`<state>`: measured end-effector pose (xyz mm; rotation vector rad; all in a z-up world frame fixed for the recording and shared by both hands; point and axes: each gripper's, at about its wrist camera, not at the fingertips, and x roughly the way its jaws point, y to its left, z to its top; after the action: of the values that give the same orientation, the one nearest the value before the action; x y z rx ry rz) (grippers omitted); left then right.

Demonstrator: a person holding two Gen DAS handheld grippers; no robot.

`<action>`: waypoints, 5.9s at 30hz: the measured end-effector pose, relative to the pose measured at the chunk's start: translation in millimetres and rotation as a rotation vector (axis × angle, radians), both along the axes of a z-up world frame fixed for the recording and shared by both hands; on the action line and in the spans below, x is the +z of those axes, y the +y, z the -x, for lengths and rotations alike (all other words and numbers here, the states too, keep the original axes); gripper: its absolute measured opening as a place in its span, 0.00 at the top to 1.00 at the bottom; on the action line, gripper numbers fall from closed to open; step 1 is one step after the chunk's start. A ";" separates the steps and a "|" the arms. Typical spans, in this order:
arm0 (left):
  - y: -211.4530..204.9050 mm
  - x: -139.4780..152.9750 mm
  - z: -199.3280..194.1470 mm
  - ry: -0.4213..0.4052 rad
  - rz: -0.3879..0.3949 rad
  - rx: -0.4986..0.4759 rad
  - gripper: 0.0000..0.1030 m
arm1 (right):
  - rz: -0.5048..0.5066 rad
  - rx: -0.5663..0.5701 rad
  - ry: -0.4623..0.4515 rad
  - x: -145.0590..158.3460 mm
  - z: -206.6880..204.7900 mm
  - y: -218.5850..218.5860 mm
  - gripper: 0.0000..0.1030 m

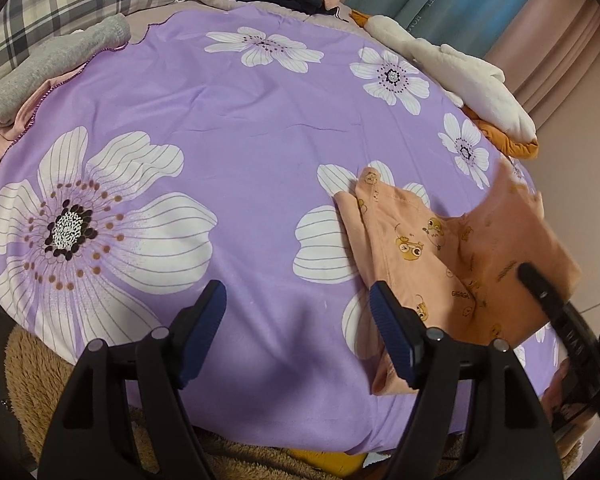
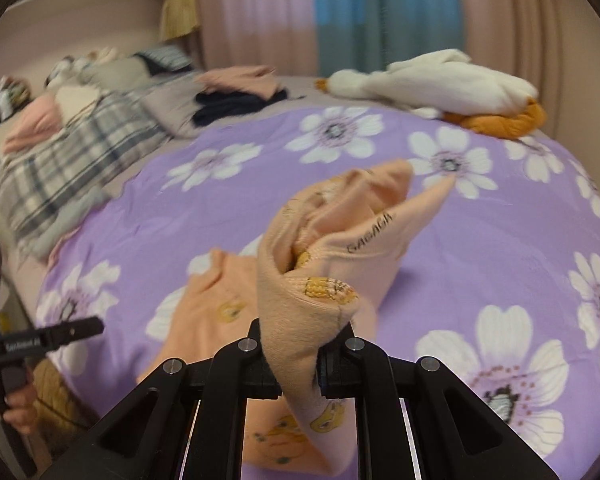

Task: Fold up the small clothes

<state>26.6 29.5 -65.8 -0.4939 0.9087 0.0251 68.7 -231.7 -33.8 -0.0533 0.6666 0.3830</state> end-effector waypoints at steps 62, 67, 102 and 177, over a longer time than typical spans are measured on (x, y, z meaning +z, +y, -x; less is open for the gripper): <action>-96.8 7.4 -82.0 -0.017 0.164 -0.351 0.86 | -0.248 -0.226 0.287 -67.2 14.6 -84.2 0.44; -79.9 8.0 -73.3 -0.032 0.099 -0.303 0.86 | -0.250 -0.215 0.287 -68.2 13.9 -82.6 0.44; -67.6 -55.0 -67.5 0.063 0.256 -0.312 0.64 | -0.378 -0.019 0.395 -87.8 -44.2 -28.1 0.51; -145.9 64.0 -24.0 -0.247 -0.188 -0.247 0.00 | -0.329 -0.283 -0.074 16.5 14.8 -115.3 0.05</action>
<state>50.6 -116.4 -1.8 -0.2018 0.7111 -0.1707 53.8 -347.0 -17.3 0.3350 0.5218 0.2120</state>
